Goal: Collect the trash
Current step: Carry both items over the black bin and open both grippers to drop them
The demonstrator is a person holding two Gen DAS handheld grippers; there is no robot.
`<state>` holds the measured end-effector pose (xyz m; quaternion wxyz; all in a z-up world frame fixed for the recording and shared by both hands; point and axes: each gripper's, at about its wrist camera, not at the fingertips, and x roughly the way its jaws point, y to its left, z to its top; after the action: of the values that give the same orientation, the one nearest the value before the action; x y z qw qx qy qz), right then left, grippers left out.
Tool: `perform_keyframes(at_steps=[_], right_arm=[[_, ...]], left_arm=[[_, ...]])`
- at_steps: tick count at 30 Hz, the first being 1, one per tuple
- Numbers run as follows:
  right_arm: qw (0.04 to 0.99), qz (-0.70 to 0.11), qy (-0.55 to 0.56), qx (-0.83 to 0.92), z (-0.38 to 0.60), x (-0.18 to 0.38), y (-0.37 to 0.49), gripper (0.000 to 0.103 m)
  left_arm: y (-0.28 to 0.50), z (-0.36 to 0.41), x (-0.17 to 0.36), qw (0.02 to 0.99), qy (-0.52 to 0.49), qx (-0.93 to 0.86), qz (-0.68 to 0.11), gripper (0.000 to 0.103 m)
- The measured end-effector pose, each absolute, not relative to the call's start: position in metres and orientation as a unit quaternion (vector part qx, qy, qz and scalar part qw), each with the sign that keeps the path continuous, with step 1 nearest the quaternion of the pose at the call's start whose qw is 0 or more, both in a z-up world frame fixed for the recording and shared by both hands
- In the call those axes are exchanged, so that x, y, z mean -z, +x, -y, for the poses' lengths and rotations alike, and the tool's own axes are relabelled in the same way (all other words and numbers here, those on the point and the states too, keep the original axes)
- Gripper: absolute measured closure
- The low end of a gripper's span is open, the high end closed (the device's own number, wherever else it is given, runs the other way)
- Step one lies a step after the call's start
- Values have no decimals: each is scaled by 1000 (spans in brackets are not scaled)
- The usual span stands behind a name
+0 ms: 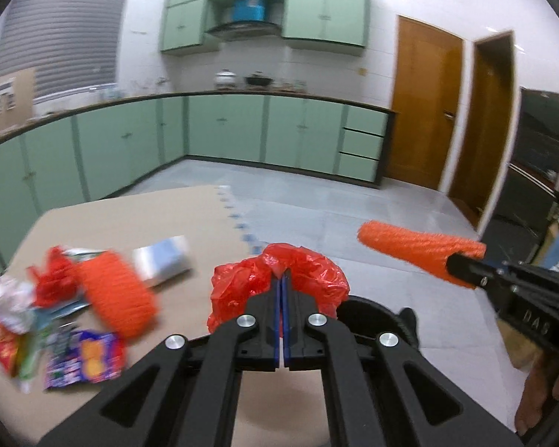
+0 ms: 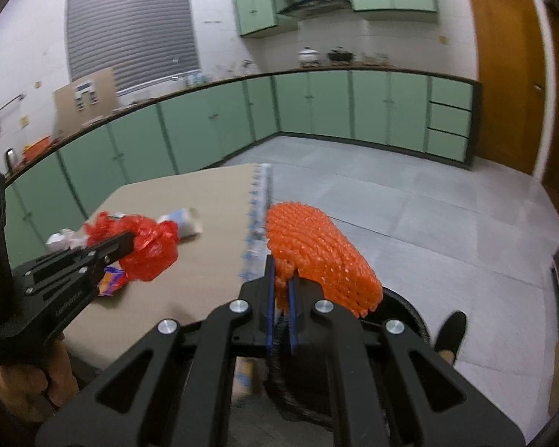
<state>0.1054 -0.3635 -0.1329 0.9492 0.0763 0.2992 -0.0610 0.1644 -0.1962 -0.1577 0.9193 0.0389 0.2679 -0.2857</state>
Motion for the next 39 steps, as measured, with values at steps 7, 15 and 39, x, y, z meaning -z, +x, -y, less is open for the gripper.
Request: perform_keyframes(at_steps=[7,15,39], right_arm=[[934,-327,101,102,411,171,104,98],[914,-365,131,119,451,226,123,98],[869,-455,155,119,474,292,143,58]], left_arm=[[174,264,179,897,59,340,-275,102],[196,311,224,877,80,361,-308,102],[214,319,246,869,76,341,-351,56]])
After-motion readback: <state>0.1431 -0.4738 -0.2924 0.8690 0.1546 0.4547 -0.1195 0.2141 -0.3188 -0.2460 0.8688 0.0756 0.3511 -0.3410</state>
